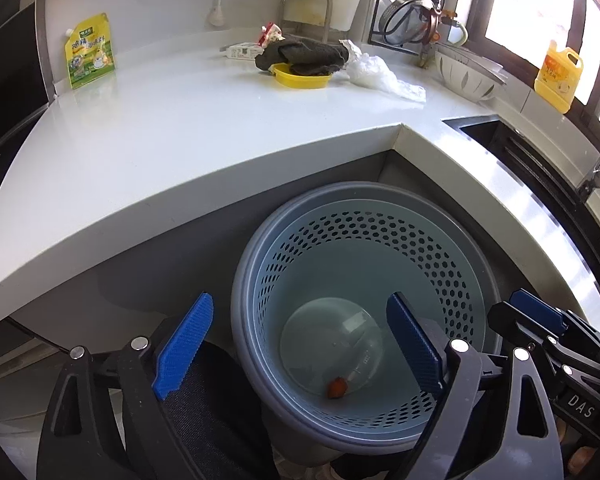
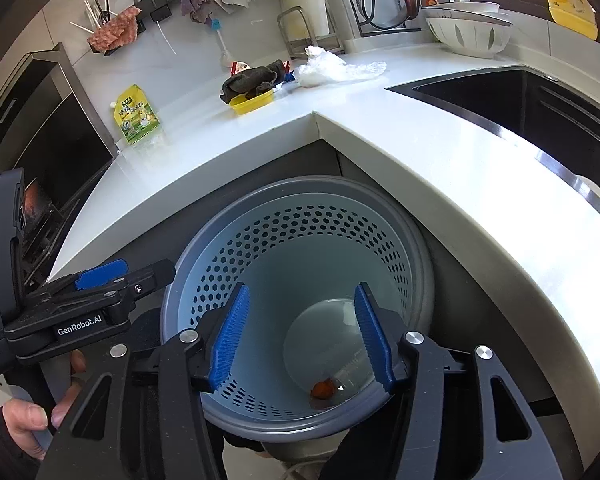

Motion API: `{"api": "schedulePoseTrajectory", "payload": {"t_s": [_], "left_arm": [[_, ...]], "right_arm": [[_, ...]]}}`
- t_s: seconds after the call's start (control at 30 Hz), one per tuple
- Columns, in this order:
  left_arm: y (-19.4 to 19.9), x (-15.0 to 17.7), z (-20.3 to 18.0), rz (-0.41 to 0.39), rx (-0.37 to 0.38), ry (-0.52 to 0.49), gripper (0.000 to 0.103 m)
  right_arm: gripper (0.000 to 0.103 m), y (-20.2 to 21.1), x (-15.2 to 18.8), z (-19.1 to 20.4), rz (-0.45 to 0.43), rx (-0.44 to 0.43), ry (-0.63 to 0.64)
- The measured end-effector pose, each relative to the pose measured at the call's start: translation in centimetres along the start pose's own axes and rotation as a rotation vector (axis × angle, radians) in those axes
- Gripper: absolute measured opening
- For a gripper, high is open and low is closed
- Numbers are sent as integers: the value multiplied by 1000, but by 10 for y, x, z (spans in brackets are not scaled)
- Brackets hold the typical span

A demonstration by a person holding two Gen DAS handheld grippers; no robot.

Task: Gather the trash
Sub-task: 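Move both tools back toward the grey cloth and plastic bag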

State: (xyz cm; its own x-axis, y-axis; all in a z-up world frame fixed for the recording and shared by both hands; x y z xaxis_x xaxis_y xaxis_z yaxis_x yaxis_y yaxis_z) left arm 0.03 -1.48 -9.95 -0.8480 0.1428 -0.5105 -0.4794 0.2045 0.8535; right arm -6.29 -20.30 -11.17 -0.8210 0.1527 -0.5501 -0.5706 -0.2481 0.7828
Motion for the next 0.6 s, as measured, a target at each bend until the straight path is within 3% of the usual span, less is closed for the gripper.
{"api": "schedulePoseTrajectory", "payload": {"t_s": [0.3,0.6], "left_arm": [[28,-29,18,-93,-9,38,93],[44,-106,30,-221,-34,49,97]], "right_arm": [[69,26,-43,13,-83,2,70],[71,23,-122,7,-139,21,123]]}}
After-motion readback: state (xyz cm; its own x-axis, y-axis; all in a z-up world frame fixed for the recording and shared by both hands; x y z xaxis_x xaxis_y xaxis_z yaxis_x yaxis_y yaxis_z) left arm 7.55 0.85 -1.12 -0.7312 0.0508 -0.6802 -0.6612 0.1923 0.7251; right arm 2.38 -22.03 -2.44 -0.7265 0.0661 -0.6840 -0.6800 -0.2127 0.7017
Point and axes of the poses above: each gripper's, at about its wrist camera, not at the fingertips, and y roughly against the way its jaws point, z to its left, x to its underside, the point moved 3 cm from there along -y, roughly the way its jaws point, and after that the axes turned 9 degrees about z, right-handed, at the moved point
